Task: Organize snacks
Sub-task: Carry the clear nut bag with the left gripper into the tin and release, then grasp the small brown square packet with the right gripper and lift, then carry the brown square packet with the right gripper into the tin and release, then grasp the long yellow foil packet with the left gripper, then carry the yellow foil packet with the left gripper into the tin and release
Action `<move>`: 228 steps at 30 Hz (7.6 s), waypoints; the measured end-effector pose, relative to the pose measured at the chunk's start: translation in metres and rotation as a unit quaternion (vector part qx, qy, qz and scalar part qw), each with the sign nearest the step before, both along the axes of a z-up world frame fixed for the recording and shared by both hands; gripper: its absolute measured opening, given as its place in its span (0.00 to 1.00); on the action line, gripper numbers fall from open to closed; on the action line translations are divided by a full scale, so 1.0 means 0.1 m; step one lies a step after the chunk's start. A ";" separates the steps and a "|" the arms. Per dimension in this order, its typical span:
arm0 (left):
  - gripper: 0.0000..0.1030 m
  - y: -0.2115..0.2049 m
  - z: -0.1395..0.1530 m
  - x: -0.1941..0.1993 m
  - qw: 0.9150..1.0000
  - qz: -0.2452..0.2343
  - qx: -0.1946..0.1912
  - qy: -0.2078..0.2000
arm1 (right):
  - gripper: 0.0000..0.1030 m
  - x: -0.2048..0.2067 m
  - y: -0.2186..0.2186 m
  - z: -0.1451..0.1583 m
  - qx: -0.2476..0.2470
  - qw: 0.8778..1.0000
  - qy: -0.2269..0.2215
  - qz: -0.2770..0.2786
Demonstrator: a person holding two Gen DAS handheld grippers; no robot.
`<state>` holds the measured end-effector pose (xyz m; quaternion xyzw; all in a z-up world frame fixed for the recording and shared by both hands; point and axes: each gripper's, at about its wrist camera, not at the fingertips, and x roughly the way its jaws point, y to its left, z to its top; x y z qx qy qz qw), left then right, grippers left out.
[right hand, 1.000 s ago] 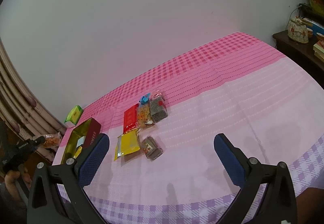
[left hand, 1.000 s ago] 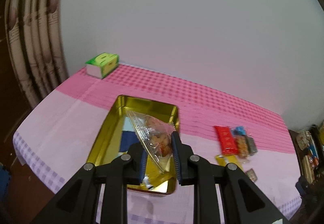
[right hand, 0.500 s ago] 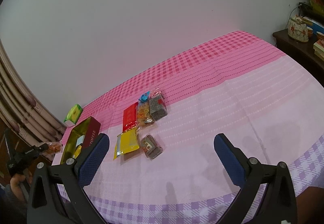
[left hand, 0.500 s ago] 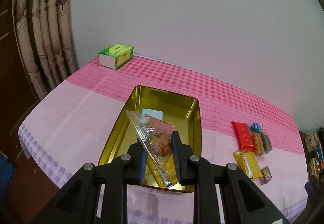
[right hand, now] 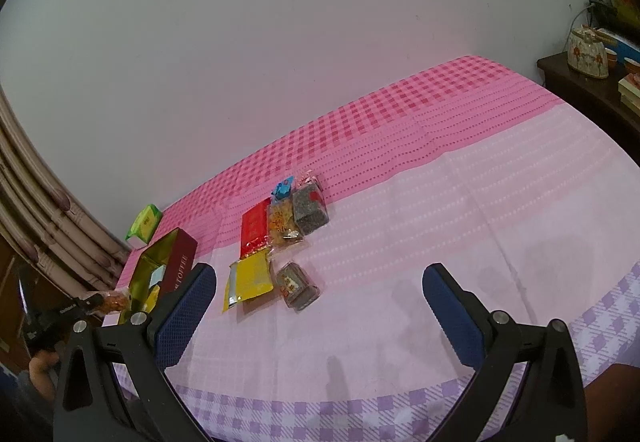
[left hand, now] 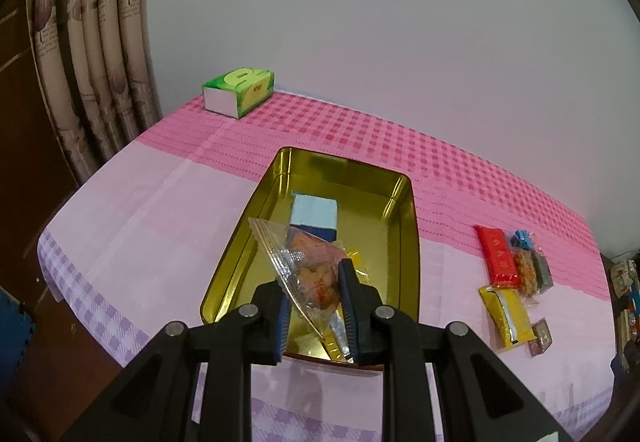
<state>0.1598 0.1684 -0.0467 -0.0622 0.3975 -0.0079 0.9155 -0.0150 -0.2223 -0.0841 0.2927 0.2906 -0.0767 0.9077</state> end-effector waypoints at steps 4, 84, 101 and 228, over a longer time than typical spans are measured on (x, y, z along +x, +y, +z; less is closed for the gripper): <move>0.22 0.02 -0.03 0.01 1.000 -0.001 0.003 0.003 | 1.00 0.01 0.01 -0.01 -0.002 1.000 0.000 0.002; 0.58 0.85 0.13 -1.29 0.987 -0.062 -0.126 -0.077 | 0.26 0.89 1.45 0.26 -0.299 0.938 0.068 0.160; 0.58 0.78 0.03 -1.24 0.989 -0.064 -0.119 -0.058 | 0.26 0.90 1.69 0.24 -0.323 0.927 0.074 0.176; 0.08 -1.87 0.41 -0.33 0.962 -0.254 0.049 -0.080 | 0.98 0.28 0.16 -0.08 -0.035 0.998 -0.020 0.042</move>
